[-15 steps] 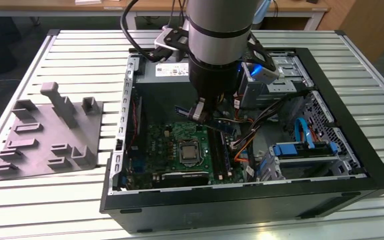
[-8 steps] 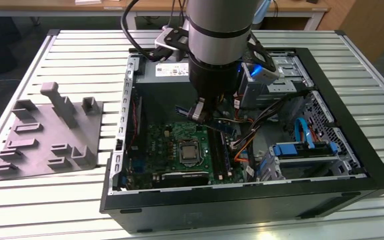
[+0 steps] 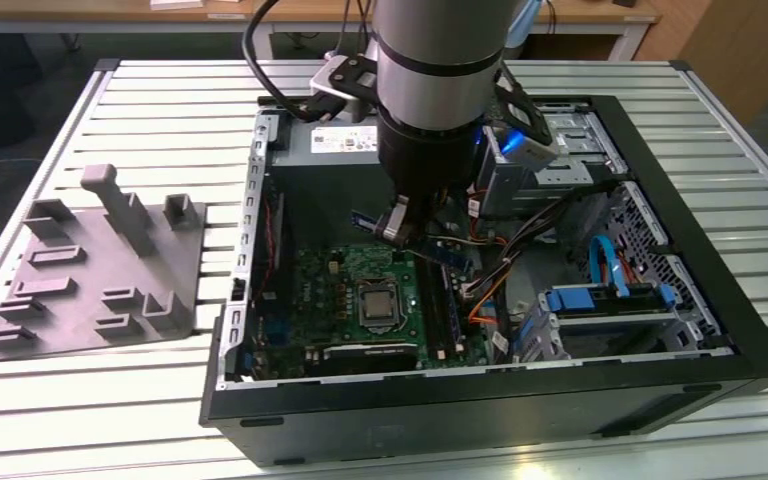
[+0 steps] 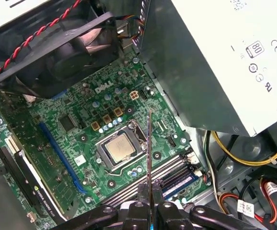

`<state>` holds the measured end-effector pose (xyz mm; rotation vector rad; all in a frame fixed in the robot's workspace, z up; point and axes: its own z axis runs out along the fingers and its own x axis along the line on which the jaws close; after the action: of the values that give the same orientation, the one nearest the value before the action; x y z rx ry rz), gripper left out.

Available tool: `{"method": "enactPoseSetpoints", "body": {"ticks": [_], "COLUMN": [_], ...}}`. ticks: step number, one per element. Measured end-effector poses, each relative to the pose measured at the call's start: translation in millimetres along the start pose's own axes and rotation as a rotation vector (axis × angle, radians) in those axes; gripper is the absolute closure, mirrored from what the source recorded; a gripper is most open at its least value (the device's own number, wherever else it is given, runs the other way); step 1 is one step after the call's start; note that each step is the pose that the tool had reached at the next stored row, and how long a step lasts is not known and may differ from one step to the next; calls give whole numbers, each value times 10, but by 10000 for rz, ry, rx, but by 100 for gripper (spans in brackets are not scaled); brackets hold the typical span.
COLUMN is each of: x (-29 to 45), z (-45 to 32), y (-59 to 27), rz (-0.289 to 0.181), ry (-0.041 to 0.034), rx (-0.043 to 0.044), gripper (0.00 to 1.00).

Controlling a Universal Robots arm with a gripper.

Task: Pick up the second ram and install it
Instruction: 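Insert the second ram into the second slot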

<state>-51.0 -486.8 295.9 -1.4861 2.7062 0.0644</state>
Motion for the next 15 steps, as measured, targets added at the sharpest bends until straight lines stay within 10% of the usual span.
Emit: {"method": "enactPoseSetpoints", "body": {"ticks": [15], "x": [0], "z": [3], "y": [0], "rz": [298], "ry": [13], "rx": [30], "gripper": [86]}}
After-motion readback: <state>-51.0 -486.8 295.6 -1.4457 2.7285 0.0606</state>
